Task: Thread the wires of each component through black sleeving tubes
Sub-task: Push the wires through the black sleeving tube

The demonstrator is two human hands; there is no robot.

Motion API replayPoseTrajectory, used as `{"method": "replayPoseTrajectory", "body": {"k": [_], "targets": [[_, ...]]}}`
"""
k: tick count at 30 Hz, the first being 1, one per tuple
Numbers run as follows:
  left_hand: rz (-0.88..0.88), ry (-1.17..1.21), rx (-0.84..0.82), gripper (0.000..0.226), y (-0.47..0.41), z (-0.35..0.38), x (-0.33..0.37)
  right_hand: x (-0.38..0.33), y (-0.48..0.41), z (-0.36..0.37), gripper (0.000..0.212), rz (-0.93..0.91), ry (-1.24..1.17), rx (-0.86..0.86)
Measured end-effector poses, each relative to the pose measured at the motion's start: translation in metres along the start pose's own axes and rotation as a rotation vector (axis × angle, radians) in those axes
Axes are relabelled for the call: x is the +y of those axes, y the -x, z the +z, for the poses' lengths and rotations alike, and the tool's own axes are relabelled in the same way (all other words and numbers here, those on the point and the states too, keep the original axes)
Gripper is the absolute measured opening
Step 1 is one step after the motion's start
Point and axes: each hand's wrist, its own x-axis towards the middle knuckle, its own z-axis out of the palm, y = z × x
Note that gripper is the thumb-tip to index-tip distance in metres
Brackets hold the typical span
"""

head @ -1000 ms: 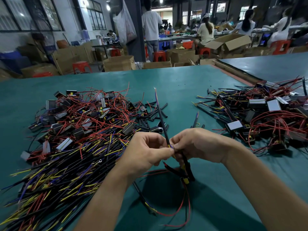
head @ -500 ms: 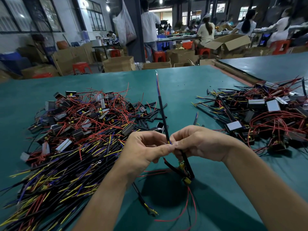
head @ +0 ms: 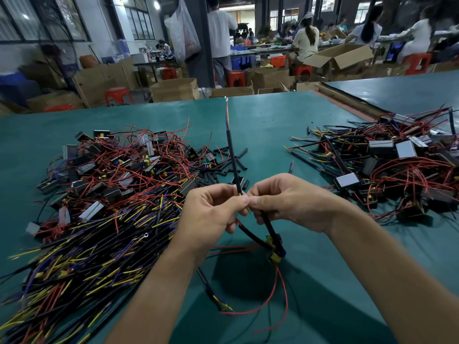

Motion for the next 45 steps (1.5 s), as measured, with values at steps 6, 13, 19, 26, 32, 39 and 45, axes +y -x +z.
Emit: {"method": "replayPoseTrajectory", "body": {"k": [6, 13, 19, 26, 32, 39, 45], "targets": [[-0.099, 0.056, 0.028, 0.01, -0.001, -0.004, 0.002, -0.001, 0.001, -0.001, 0.015, 0.055, -0.058, -0.005], [-0.19, 0.101, -0.025, 0.018, -0.001, -0.006, 0.001, -0.001, 0.002, -0.002, 0.006, 0.034, -0.081, -0.053], [-0.141, 0.086, -0.032, 0.015, 0.001, -0.005, 0.005, 0.002, -0.002, 0.005, 0.013, -0.134, 0.191, 0.05], [-0.036, -0.007, 0.026, 0.03, 0.001, -0.004, 0.008, 0.001, -0.005, 0.012, 0.016, -0.164, 0.25, 0.131], [-0.123, 0.11, 0.075, 0.028, -0.001, -0.005, 0.009, -0.002, 0.006, 0.001, 0.015, 0.041, 0.313, -0.159], [-0.152, 0.146, 0.07, 0.028, -0.001, -0.006, 0.01, 0.0, 0.005, 0.002, 0.015, 0.031, 0.397, -0.177], [-0.136, 0.158, 0.111, 0.014, -0.001, -0.007, 0.01, 0.001, 0.002, 0.001, 0.012, -0.04, 0.354, -0.038]]}}
